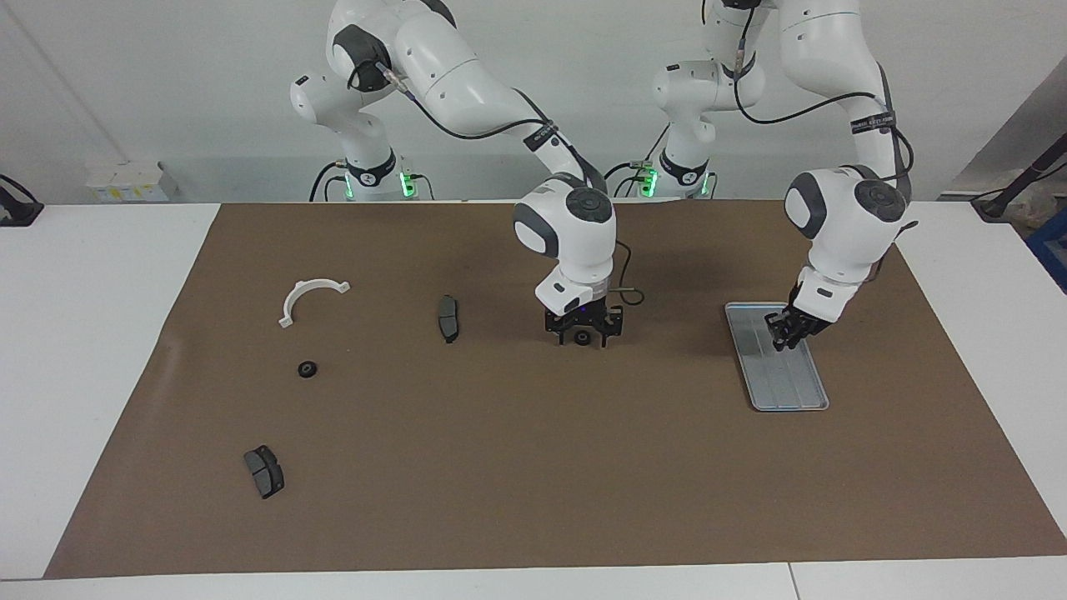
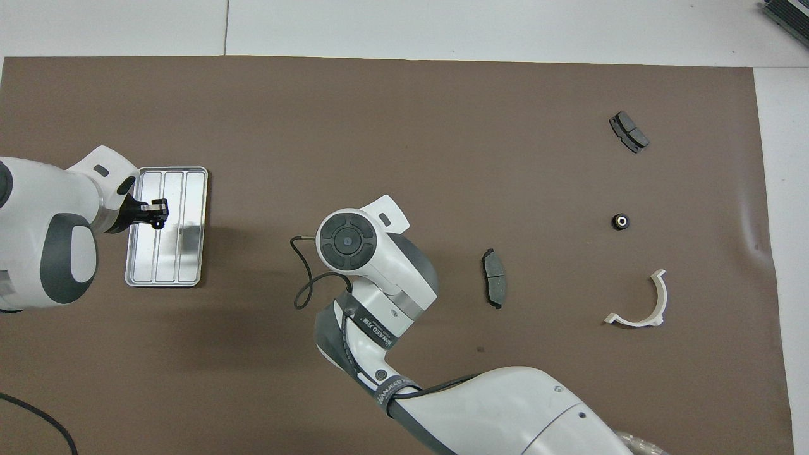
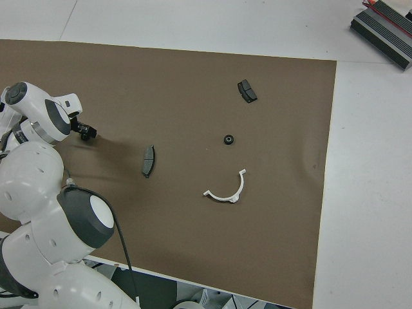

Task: Place bearing gear from tray to pile

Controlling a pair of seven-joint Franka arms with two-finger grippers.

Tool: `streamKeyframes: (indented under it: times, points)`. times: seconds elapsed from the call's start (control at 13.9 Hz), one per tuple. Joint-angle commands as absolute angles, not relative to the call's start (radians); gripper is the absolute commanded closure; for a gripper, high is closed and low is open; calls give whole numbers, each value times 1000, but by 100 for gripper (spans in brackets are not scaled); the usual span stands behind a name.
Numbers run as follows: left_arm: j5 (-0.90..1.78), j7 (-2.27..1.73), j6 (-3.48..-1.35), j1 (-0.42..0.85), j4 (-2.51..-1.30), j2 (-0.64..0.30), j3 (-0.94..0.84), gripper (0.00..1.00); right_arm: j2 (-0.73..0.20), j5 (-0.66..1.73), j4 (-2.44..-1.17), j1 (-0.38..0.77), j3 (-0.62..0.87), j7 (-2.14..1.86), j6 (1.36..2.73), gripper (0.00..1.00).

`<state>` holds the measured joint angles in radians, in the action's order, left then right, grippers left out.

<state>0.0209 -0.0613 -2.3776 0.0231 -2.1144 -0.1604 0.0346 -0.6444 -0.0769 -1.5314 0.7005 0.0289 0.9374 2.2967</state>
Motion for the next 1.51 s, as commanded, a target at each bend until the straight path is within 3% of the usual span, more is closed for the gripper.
streamKeyframes:
  times: [0.0,0.14,0.43,0.65,0.86,1.08,1.44]
  points:
    - [20,-77,-2370,37,-2111,-161,43,97,-638,-100,-1539,701,28,962,2295,56]
    - [20,-77,-2372,35,-2112,-163,43,97,-638,-101,-1540,703,28,959,2286,99]
    - [21,-77,-2376,38,-2112,-163,41,97,-623,-104,-1534,693,23,947,2247,100]
    - [23,-153,-2384,98,-2108,-164,41,97,-551,-106,-1569,637,18,913,2234,100]
    - [23,-361,-2398,260,-2103,-164,43,97,-433,-104,-1678,526,21,804,2240,100]
    - [21,-584,-2413,432,-2100,-166,44,97,-280,-101,-1874,419,21,663,2247,100]
    - [23,-735,-2482,615,-2105,-208,43,96,-167,-86,-2057,276,23,431,2249,100]
